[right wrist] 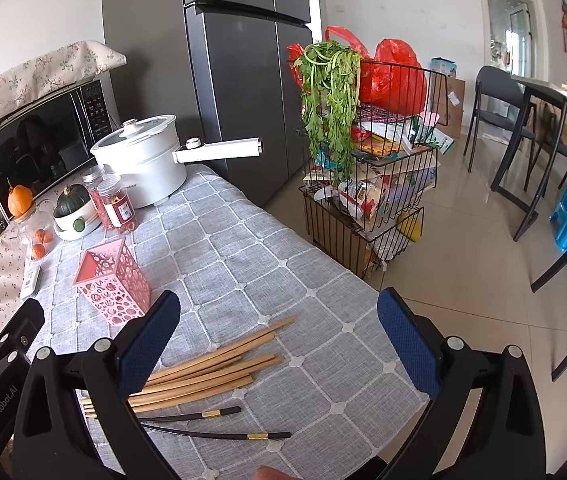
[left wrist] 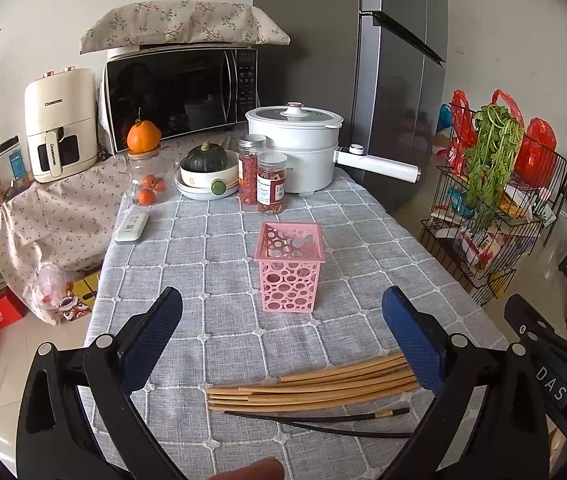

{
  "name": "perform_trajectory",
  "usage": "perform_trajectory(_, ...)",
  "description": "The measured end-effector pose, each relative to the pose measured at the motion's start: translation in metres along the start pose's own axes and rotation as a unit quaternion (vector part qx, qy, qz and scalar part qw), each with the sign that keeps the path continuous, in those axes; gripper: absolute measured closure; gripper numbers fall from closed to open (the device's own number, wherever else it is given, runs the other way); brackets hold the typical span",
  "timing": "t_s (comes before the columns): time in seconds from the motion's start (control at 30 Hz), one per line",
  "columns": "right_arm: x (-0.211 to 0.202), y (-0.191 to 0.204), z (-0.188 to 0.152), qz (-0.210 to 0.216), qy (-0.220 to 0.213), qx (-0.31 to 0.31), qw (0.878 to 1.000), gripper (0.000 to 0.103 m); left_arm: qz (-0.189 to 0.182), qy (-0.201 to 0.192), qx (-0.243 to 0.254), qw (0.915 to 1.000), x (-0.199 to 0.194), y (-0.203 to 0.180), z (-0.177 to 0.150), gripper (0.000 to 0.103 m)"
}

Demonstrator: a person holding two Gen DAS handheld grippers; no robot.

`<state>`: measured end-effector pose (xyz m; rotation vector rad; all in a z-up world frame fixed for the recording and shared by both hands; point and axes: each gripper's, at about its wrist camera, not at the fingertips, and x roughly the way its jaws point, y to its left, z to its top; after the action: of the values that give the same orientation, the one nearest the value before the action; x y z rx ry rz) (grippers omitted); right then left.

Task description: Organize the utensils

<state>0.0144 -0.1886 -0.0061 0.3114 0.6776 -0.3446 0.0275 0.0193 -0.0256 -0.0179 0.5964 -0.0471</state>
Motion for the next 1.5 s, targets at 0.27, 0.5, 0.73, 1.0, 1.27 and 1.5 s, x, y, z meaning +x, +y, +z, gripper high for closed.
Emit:
perform_trajectory(0.27, 0.001, -0.002, -0.001, 0.000, 0.001, 0.000, 1.000, 0.007, 0.002, 0.000, 0.000, 1.0000, 0.000, -0.002, 0.000, 0.007)
perform_trajectory(0.5, 0.001, -0.002, -0.002, 0.000, 0.002, 0.000, 1.000, 0.007, 0.002, 0.002, 0.001, 1.0000, 0.000, -0.002, 0.000, 0.007)
perform_trajectory(0.73, 0.002, -0.003, -0.002, -0.001, 0.003, 0.000, 1.000, 0.007, 0.002, 0.003, 0.003, 1.0000, 0.000, -0.004, -0.001, 0.007)
perform_trajectory(1.0, 0.004, -0.004, -0.003, -0.006, 0.009, 0.001, 1.000, 0.007, -0.007, 0.024, 0.020, 0.9995, 0.010, -0.009, -0.003, 0.007)
perform_trajectory(1.27, 0.021, -0.054, 0.009, 0.013, 0.060, 0.109, 0.992, 0.007, -0.079, 0.185, 0.124, 0.9716, 0.084, -0.048, -0.028, 0.007)
perform_trajectory(1.5, 0.054, -0.098, 0.001, 0.057, 0.152, 0.207, 0.965, 0.007, -0.101, 0.263, 0.176, 0.9430, 0.142, -0.083, -0.034, 0.007)
